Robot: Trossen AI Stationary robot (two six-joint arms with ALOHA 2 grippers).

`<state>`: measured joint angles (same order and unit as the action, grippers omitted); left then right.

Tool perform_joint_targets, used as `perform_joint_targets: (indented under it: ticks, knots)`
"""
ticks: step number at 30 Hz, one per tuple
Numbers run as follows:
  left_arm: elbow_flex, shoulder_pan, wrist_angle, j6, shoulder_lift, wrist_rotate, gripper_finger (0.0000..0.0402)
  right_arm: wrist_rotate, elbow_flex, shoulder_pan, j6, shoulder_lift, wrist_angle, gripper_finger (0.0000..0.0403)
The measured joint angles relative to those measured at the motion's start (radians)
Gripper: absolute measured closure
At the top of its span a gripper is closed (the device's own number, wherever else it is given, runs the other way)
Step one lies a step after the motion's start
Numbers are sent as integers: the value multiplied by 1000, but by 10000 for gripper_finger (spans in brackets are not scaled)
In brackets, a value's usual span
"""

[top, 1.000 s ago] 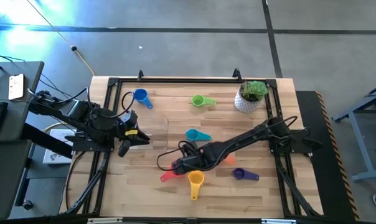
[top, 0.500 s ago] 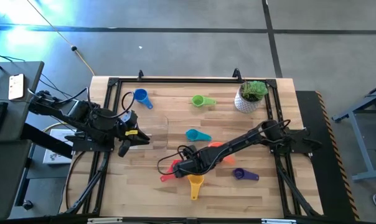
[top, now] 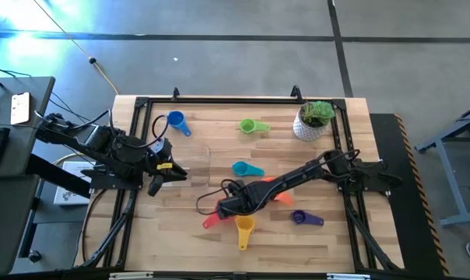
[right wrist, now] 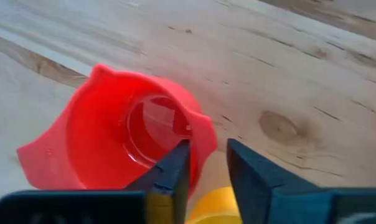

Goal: Nest measuring cups in basket
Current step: Stack the red measuring cup into the orange measuring cup

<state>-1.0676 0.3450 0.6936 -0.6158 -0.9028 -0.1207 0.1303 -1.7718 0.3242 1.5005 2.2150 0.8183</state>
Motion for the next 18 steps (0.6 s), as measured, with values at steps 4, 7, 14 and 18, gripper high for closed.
perform_joint_targets:
  ticks: [4,7,14,18]
  knots:
    - [0,0,0,17,0,0,327,-7,0,-6,-37,0,-7,376]
    - [0,0,0,17,0,0,328,0,0,-10,-42,0,-12,394]
    - [0,0,0,18,0,1,327,10,0,-17,-68,-5,-50,398]
    - [0,0,12,18,0,2,327,12,0,-17,-117,-24,-60,398]
